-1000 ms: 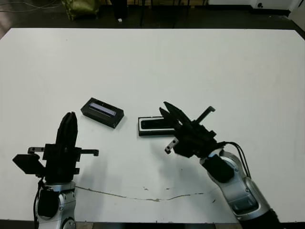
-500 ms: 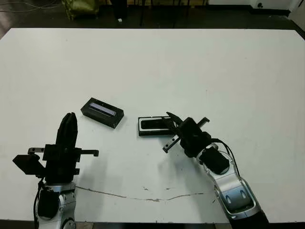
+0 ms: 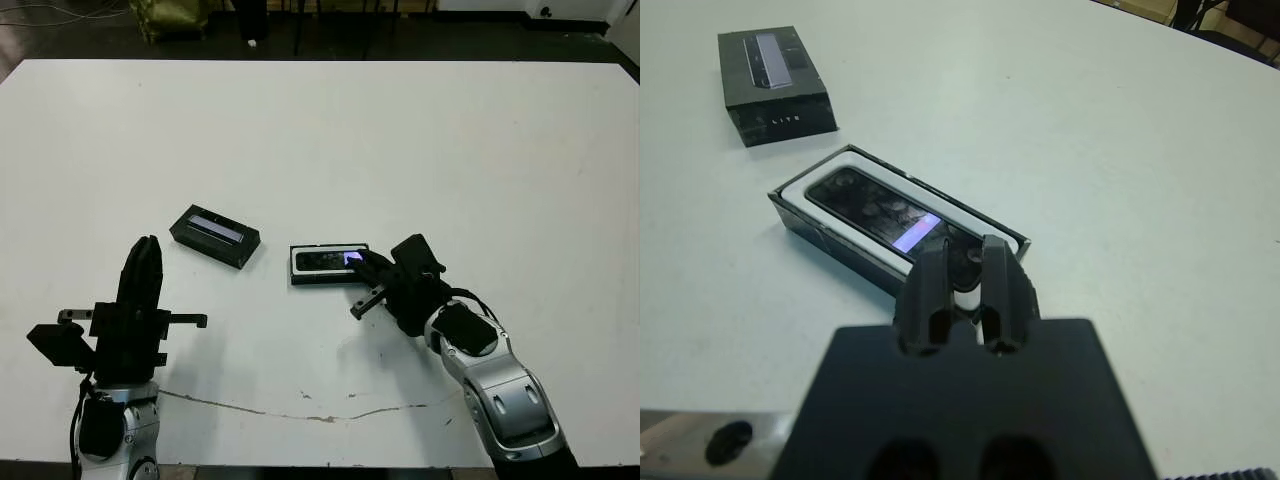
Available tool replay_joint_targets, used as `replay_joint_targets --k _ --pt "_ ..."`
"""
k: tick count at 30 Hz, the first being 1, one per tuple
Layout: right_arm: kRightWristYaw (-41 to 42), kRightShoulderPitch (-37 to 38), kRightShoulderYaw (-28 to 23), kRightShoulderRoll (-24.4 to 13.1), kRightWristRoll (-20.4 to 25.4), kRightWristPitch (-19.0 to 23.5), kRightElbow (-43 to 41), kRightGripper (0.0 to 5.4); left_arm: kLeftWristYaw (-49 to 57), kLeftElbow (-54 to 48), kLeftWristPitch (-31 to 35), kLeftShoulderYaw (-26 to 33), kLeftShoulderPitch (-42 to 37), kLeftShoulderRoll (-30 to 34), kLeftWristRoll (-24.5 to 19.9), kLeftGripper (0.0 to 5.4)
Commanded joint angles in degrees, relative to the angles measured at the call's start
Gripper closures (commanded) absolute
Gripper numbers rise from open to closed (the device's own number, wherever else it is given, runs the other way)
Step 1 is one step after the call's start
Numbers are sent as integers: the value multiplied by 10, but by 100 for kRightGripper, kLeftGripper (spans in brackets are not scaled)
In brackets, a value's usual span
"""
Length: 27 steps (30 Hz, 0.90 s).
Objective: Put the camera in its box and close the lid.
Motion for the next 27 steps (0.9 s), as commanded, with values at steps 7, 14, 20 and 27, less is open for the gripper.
replay_joint_targets --k 7,14,20,27 --pt "-9 44 -83 13 84 -14 -61 537 0 8 5 2 7 3 -5 540" --pt "-9 84 -164 17 166 -96 -119 537 0 8 6 2 6 5 -4 540" --pt "0 123 -216 -2 223 -125 -151 537 -1 9 8 2 5 6 -6 540" --pt "-25 159 -256 -4 257 -129 -139 537 -4 10 -4 15 -13 25 13 540"
